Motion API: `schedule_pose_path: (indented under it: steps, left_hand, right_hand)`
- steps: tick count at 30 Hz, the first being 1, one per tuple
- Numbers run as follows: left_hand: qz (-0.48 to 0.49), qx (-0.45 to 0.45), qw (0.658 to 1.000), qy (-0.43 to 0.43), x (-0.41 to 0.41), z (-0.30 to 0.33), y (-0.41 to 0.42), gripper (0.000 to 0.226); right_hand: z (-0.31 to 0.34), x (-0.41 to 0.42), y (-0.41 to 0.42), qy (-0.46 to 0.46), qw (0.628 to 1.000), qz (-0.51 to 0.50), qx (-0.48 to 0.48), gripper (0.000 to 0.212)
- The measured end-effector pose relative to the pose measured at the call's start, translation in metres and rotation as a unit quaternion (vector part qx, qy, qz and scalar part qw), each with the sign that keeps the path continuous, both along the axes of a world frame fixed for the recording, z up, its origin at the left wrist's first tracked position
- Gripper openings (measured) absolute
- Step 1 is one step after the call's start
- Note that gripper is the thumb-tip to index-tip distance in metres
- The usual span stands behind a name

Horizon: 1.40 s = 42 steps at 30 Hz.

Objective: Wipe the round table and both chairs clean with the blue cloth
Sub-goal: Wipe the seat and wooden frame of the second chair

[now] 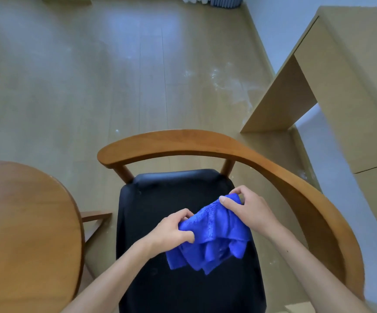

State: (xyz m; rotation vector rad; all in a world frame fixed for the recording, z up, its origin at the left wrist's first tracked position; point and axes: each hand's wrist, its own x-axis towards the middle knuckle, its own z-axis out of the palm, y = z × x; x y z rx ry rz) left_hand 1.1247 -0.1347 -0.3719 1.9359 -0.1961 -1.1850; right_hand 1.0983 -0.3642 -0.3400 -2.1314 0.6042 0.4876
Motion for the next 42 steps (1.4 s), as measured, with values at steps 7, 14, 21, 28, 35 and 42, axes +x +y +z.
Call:
schedule_pose_path:
  steps: [7, 14, 21, 28, 35, 42]
  left_hand:
    - [-0.054, 0.208, 0.966, -0.143, -0.018, -0.078, 0.002, 0.037]
    - [-0.021, 0.242, 0.909, -0.339, -0.015, -0.086, 0.058, 0.027]
    - [-0.097, 0.285, 0.874, -0.381, -0.025, -0.109, 0.093, 0.048]
    - [-0.127, 0.318, 0.861, -0.376, -0.034, -0.115, 0.087, 0.058]
    - [-0.128, 0.302, 0.857, -0.396, -0.031, -0.118, 0.096, 0.066]
    - [-0.084, 0.247, 0.884, -0.387, -0.038, -0.131, 0.111, 0.071]
  right_hand:
    - [-0.094, -0.026, 0.043, 0.067, 0.973, 0.076, -0.208, 0.053]
    - [-0.143, -0.026, 0.143, 0.123, 0.959, -0.111, -0.231, 0.104]
    - [-0.165, -0.013, 0.151, -0.096, 0.962, -0.069, -0.247, 0.070]
    - [-0.166, -0.073, 0.066, -0.272, 0.844, 0.397, -0.239, 0.060]
    - [-0.167, -0.026, 0.045, -0.082, 0.958, -0.084, -0.261, 0.076]
    - [-0.177, 0.078, 0.151, -0.151, 0.937, -0.234, -0.210, 0.058]
